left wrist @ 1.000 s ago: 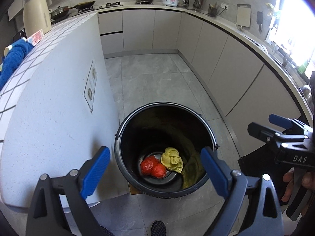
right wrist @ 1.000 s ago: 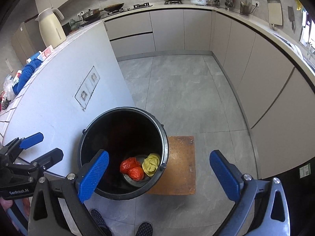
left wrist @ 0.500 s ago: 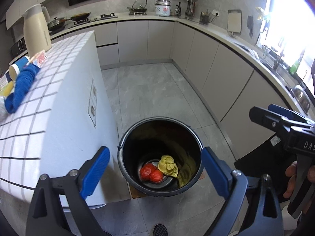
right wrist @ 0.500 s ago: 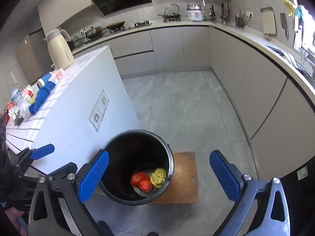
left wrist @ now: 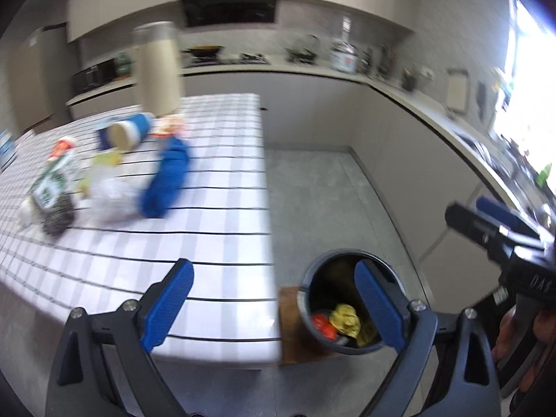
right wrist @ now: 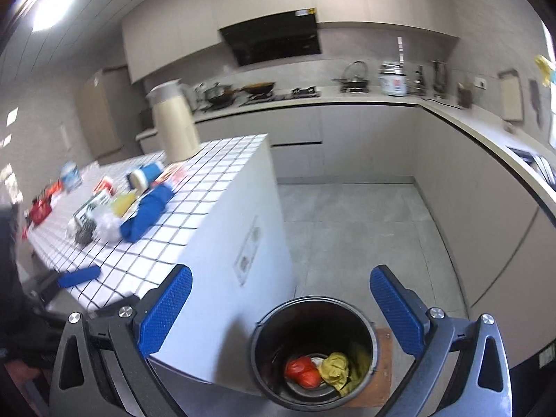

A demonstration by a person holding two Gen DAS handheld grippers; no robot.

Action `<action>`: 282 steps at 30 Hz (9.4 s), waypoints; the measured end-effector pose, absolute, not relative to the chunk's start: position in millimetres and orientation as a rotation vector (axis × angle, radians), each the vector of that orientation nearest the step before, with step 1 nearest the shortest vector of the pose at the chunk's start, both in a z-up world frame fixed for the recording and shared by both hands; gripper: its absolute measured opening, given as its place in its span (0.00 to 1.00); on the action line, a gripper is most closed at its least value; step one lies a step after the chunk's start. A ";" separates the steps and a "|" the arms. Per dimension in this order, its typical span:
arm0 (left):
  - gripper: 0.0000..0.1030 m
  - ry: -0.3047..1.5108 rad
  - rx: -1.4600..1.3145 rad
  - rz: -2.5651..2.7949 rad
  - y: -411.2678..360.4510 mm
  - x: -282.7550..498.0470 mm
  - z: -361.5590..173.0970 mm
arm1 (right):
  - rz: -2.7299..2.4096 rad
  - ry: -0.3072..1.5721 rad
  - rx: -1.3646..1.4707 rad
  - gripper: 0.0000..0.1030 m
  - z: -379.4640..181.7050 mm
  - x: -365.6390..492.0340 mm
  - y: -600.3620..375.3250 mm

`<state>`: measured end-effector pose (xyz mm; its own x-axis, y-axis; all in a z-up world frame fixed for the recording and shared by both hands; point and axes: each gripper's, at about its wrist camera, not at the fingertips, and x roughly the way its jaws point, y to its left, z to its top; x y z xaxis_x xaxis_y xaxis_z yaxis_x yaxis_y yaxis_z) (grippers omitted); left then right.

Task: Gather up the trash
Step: 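Move both tools back from the bin toward the island, then grasp the white tissue with the left tool while the right tool grasps the clear plastic bag, then carry the tissue and plastic bag over the bin and open both tools, then move both tools back from the bin toward the island, then grasp the steel wool with the left tool while the right tool grasps the blue cloth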

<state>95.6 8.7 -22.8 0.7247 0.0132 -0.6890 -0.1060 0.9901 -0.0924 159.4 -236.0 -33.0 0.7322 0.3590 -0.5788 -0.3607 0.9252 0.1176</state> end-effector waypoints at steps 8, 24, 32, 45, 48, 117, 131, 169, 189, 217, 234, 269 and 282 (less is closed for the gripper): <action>0.92 0.727 -0.191 0.240 130.1 57.0 -23.9 | 0.502 0.661 -0.033 1.00 -30.4 153.2 -122.5; 0.92 0.716 -0.246 0.352 296.1 17.8 -38.6 | 0.607 0.664 -0.111 0.96 -40.6 136.4 80.2; 0.87 0.723 -0.247 0.347 352.7 28.8 -54.7 | 0.572 0.698 -0.134 0.83 -60.5 149.6 127.6; 0.78 0.741 -0.256 0.290 418.3 89.0 -79.0 | 0.488 0.777 -0.178 0.65 -99.9 190.4 173.3; 0.78 0.778 -0.263 0.261 426.4 106.6 -86.3 | 0.480 0.787 -0.189 0.59 -106.9 200.3 181.2; 0.11 0.682 -0.138 -0.123 86.9 78.1 -15.4 | 0.295 0.694 0.037 0.20 -31.8 126.1 -153.0; 0.11 0.755 -0.096 -0.243 -24.0 99.5 -40.0 | 0.231 0.786 0.062 0.20 -69.5 127.8 -258.4; 0.71 0.986 -0.060 -0.132 -115.5 148.0 -133.0 | 0.189 1.100 -0.032 1.00 -215.6 213.3 -334.0; 0.71 0.885 -0.058 -0.117 -111.7 140.1 -87.5 | 0.191 0.928 -0.050 1.00 -129.6 192.8 -331.8; 0.72 0.732 -0.108 -0.033 -35.9 101.3 -43.0 | 0.244 0.754 -0.048 1.00 -60.3 164.6 -265.7; 0.97 0.672 -0.132 0.203 98.4 62.8 -29.8 | 0.405 0.678 -0.114 1.00 -50.1 159.3 -131.5; 0.78 0.810 -0.205 0.246 299.1 128.6 -88.4 | 0.498 0.802 -0.168 0.87 -90.7 247.9 84.4; 0.45 0.823 -0.253 0.156 304.3 146.5 -96.3 | 0.512 0.910 -0.121 0.28 -121.2 289.3 98.3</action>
